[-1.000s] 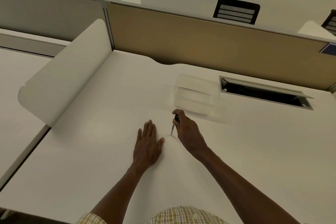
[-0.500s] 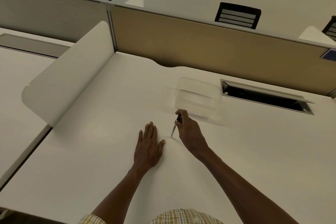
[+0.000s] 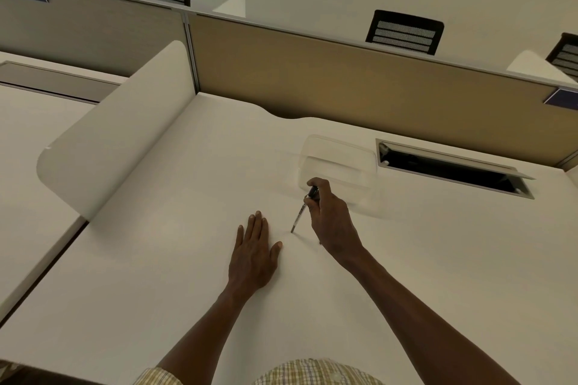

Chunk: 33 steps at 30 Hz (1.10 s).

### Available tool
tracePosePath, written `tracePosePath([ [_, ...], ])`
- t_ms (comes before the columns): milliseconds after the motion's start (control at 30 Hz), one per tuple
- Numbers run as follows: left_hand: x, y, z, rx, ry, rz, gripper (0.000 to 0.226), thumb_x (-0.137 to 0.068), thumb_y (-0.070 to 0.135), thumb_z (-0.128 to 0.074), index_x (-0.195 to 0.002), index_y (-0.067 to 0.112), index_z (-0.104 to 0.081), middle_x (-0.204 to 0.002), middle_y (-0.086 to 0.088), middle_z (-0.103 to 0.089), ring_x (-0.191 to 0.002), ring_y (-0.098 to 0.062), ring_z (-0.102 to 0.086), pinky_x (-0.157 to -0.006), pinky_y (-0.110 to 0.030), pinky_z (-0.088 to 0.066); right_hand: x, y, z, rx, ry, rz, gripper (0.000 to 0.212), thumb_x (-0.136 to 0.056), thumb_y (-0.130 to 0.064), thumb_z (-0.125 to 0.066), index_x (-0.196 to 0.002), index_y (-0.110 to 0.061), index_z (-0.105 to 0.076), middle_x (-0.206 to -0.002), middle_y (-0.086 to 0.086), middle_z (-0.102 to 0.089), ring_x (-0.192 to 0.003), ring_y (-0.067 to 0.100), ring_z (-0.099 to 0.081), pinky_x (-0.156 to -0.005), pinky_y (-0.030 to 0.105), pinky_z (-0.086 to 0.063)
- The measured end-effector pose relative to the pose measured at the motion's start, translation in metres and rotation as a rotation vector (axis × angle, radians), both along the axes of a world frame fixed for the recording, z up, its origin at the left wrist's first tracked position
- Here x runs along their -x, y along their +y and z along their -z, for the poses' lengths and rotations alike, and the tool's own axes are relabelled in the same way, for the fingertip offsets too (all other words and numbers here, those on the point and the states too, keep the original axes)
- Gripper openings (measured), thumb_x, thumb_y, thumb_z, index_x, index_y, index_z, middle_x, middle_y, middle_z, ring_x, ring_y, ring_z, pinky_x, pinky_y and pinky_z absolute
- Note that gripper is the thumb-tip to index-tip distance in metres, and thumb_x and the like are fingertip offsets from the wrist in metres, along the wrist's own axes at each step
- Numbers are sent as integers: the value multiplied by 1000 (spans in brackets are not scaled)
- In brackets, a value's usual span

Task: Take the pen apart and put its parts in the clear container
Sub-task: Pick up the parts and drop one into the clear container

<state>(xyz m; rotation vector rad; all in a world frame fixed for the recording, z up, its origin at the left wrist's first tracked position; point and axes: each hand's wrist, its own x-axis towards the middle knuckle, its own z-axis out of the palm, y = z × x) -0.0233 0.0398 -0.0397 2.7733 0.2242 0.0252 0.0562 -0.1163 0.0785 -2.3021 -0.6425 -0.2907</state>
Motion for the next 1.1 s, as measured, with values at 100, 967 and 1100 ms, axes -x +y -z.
tracePosePath([
  [100, 0, 0, 0, 13, -10, -2, 71, -101, 48, -24, -155, 6, -5, -164, -8, 5, -151, -18, 10, -123, -38, 3, -2, -1, -7, -27, -26, 1, 38, -93, -9, -61, -121, -23, -40, -87, 1, -64, -71, 16, -62, -63, 28, -53],
  [967, 1, -1, 1, 57, -25, -3, 71, -101, 47, -26, -154, 6, -2, -164, -7, 6, -150, -17, 11, -123, -37, 4, -6, -4, -34, -74, -141, 0, 37, -92, -7, -61, -120, -19, -40, -90, 6, -65, -75, 18, -63, -66, 29, -56],
  [1100, 0, 0, 0, 68, -19, -4, 71, -102, 47, -26, -154, 6, -2, -164, -7, 7, -150, -17, 12, -123, -37, 4, -6, -4, -33, -77, -134, -7, 37, -93, -8, -61, -120, -20, -39, -90, 4, -65, -75, 16, -62, -66, 23, -52],
])
